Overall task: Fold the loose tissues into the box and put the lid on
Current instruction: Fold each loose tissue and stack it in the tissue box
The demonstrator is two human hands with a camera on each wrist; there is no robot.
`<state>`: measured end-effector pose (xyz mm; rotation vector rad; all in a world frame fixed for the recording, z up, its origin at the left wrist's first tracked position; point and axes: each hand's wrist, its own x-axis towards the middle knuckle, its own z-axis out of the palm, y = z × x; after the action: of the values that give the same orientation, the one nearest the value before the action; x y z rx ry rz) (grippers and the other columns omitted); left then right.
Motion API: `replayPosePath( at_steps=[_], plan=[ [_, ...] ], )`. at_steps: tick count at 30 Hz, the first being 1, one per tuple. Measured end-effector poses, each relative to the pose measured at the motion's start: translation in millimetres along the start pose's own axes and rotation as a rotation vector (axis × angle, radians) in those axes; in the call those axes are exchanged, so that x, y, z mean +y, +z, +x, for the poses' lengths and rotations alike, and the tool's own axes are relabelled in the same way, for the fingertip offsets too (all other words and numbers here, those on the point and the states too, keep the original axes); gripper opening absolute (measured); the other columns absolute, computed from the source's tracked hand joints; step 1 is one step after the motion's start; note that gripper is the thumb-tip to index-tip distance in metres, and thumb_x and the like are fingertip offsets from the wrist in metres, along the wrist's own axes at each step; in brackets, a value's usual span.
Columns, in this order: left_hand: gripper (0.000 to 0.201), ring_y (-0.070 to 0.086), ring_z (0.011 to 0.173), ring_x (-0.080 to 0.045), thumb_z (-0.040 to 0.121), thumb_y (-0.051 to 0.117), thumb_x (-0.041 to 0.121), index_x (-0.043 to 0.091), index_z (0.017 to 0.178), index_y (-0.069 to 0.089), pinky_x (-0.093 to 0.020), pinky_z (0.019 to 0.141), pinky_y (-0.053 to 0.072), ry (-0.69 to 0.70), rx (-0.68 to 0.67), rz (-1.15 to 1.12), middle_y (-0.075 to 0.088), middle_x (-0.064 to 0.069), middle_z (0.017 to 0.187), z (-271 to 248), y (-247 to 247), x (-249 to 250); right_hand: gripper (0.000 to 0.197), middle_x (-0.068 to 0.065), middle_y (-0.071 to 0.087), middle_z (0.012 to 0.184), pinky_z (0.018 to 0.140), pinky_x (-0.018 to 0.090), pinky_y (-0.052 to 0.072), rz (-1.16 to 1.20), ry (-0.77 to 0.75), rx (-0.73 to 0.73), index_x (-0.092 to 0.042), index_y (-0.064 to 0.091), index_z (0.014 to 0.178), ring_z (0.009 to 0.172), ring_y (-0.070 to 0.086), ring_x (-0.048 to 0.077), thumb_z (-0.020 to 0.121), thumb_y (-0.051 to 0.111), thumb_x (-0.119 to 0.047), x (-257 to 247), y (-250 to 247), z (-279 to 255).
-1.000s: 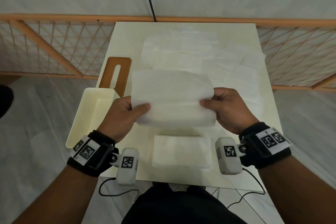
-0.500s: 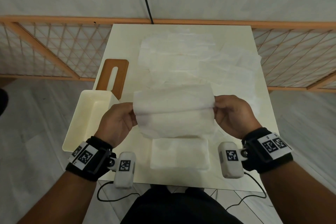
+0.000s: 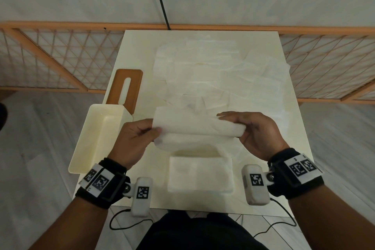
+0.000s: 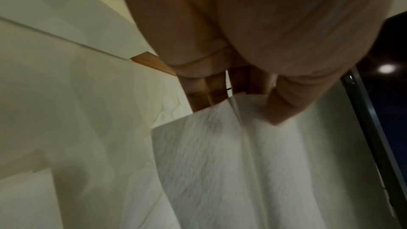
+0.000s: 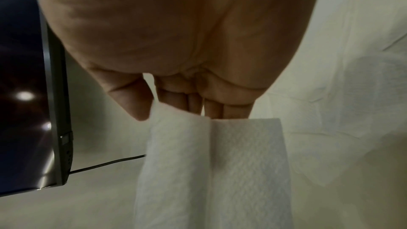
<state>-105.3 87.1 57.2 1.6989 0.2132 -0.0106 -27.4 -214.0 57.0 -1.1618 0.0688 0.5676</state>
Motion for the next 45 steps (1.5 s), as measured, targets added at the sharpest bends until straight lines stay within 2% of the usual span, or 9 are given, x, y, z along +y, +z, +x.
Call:
replayPosePath(
  at_steps=[5,9,13,16,20,26,35,41,45],
  plan=[
    [0.064,0.065,0.115,-0.027,0.097,0.038,0.058,0.011,0.093,0.081,-0.037,0.089,0.057,-0.202,-0.108,-0.47,0.07,-0.018,0.118,3,-8,2,0.069,0.015,0.064,0.133,0.098,0.039,0.043,0.036,0.109,-0.129,0.001,0.077,0.098,0.12,0.06,0.022,0.091,0.03,-0.049,-12,-1,-8],
    [0.033,0.069,0.107,-0.018,0.102,0.05,0.016,0.015,0.089,0.08,-0.023,0.084,0.055,-0.126,-0.021,-0.09,0.076,0.0,0.108,1,0,11,0.065,0.012,0.067,0.129,0.097,0.04,0.038,-0.049,0.099,-0.093,-0.006,0.081,0.093,0.105,0.056,0.027,0.093,0.036,-0.052,-12,2,-6],
    [0.027,0.073,0.092,-0.017,0.081,0.069,-0.014,0.006,0.098,0.073,-0.022,0.076,0.058,-0.09,-0.006,-0.061,0.078,-0.001,0.096,-3,2,6,0.017,0.005,0.075,0.111,0.089,0.046,0.053,-0.373,-0.001,0.043,-0.013,0.081,0.09,0.097,0.071,0.03,0.087,0.069,-0.001,-3,4,-5],
    [0.027,0.073,0.087,-0.02,0.082,0.072,-0.009,0.015,0.094,0.076,-0.03,0.08,0.058,-0.147,-0.02,0.034,0.077,-0.009,0.091,-4,3,-3,0.021,0.007,0.076,0.105,0.09,0.051,0.054,-0.563,0.051,0.04,-0.013,0.077,0.094,0.093,0.07,0.039,0.081,0.075,0.004,5,-1,-7],
    [0.023,0.061,0.07,-0.023,0.071,0.084,0.016,0.025,0.091,0.076,-0.046,0.079,0.057,-0.311,-0.119,0.156,0.065,-0.007,0.074,-12,4,-37,0.022,0.01,0.075,0.1,0.063,0.034,0.052,-0.676,0.191,0.022,-0.008,0.073,0.089,0.067,0.066,0.019,0.075,0.077,0.008,28,-12,-13],
    [0.014,0.052,0.059,0.001,0.079,0.081,0.02,0.027,0.088,0.072,-0.009,0.058,0.037,-0.358,-0.171,0.59,0.057,0.014,0.068,-29,30,-86,0.018,0.0,0.068,0.074,0.051,0.017,0.048,-1.096,0.296,0.041,-0.017,0.071,0.082,0.057,0.065,0.012,0.075,0.079,-0.003,85,-30,-16],
    [0.014,0.057,0.081,-0.001,0.083,0.077,0.023,0.029,0.085,0.065,-0.007,0.068,0.037,-0.327,-0.101,0.687,0.064,0.006,0.099,-26,40,-113,0.022,-0.01,0.06,0.089,0.061,0.005,0.039,-1.283,0.224,0.044,-0.027,0.065,0.082,0.075,0.054,0.005,0.077,0.075,-0.009,107,-31,-15],
    [0.024,0.061,0.081,-0.009,0.082,0.076,0.032,0.019,0.091,0.058,-0.018,0.065,0.044,-0.445,0.054,0.645,0.064,0.005,0.091,-26,38,-111,0.039,-0.005,0.062,0.094,0.072,0.025,0.041,-1.245,0.253,0.243,-0.021,0.061,0.099,0.087,0.059,0.014,0.077,0.08,-0.048,105,-48,-21],
    [0.034,0.059,0.089,-0.012,0.085,0.07,0.034,0.018,0.111,0.054,-0.021,0.074,0.042,-0.598,-0.046,0.691,0.064,0.004,0.1,-30,45,-113,0.057,0.013,0.07,0.076,0.068,0.042,0.058,-1.217,0.492,0.201,-0.004,0.065,0.078,0.072,0.068,0.024,0.069,0.078,-0.06,113,-52,-22]
  ],
)
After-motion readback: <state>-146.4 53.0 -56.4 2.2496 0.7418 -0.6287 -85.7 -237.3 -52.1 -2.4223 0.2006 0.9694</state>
